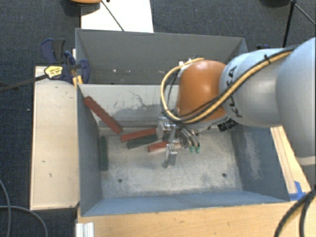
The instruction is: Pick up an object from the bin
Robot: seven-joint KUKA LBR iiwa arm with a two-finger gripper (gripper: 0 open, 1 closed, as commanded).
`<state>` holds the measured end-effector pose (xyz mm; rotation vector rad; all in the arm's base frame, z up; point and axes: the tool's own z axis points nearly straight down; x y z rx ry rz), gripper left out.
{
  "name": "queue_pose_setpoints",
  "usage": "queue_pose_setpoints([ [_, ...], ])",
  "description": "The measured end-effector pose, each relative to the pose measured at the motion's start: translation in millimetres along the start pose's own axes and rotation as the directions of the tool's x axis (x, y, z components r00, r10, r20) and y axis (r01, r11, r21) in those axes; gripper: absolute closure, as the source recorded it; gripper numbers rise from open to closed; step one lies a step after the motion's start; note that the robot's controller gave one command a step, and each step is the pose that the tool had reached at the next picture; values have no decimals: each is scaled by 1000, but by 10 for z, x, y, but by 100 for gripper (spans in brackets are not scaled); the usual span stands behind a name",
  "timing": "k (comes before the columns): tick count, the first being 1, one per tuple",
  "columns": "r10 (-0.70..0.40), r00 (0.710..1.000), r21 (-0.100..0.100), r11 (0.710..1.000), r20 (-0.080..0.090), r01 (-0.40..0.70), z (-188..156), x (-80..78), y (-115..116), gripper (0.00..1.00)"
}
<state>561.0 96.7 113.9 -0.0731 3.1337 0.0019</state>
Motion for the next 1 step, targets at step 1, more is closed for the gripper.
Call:
queue_pose_setpoints([
  [1,-66,998,1,998,-5,66,450,-227,-231,0],
])
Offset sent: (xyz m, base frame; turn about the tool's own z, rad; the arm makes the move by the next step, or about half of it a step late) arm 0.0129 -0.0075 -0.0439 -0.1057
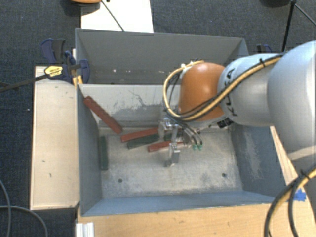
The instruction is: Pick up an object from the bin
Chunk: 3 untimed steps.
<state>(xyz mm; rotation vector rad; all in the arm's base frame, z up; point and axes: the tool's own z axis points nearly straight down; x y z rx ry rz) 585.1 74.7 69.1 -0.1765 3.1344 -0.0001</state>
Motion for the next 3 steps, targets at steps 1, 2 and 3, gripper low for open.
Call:
queue_pose_setpoints([
  [1,-26,1000,-1,1000,-2,26,-15,66,117,0],
  [2,-212,977,-1,977,0,212,-17,78,182,0],
  [3,-24,1000,-1,1000,1,24,-23,58,117,100],
])
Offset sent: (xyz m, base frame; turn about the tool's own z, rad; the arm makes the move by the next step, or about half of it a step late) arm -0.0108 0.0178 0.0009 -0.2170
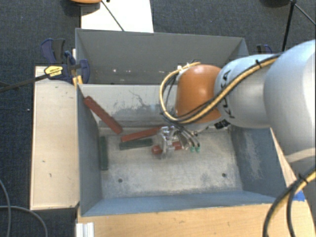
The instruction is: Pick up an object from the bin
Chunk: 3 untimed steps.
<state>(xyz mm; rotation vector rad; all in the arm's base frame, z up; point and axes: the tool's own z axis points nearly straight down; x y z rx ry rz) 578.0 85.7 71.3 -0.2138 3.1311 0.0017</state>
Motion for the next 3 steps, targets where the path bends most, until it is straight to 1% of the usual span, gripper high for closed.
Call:
queue_pose_setpoints([
  [1,0,1000,0,1000,0,0,0,0,0,100],
  [2,1,1000,0,1000,-5,-1,-38,14,0,100],
  [3,2,1000,0,1000,-5,-2,-201,15,1,100],
])
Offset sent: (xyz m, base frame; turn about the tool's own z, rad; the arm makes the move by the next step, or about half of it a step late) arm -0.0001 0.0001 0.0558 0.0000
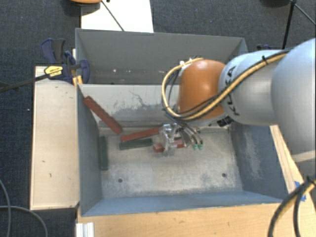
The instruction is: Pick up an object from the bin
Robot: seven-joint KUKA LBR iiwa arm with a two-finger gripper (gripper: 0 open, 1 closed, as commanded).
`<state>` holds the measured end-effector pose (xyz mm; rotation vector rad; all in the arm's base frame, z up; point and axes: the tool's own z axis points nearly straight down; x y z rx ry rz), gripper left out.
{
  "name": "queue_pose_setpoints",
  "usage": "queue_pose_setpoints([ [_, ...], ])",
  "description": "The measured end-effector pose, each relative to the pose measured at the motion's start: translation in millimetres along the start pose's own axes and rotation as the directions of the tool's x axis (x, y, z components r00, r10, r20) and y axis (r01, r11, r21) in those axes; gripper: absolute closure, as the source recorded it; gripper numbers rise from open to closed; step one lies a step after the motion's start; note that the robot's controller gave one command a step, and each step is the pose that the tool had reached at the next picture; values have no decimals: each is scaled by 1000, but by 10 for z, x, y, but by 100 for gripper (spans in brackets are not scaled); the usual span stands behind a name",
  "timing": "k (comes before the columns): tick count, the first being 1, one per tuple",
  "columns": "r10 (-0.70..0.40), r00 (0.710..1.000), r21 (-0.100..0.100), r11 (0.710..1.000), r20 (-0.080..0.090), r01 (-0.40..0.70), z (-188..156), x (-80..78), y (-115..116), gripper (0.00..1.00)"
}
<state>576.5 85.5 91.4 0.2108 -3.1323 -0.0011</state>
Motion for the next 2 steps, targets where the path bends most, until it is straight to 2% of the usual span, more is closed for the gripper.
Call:
queue_pose_setpoints([
  [2,1,1000,0,1000,8,-1,-162,-22,0,100],
])
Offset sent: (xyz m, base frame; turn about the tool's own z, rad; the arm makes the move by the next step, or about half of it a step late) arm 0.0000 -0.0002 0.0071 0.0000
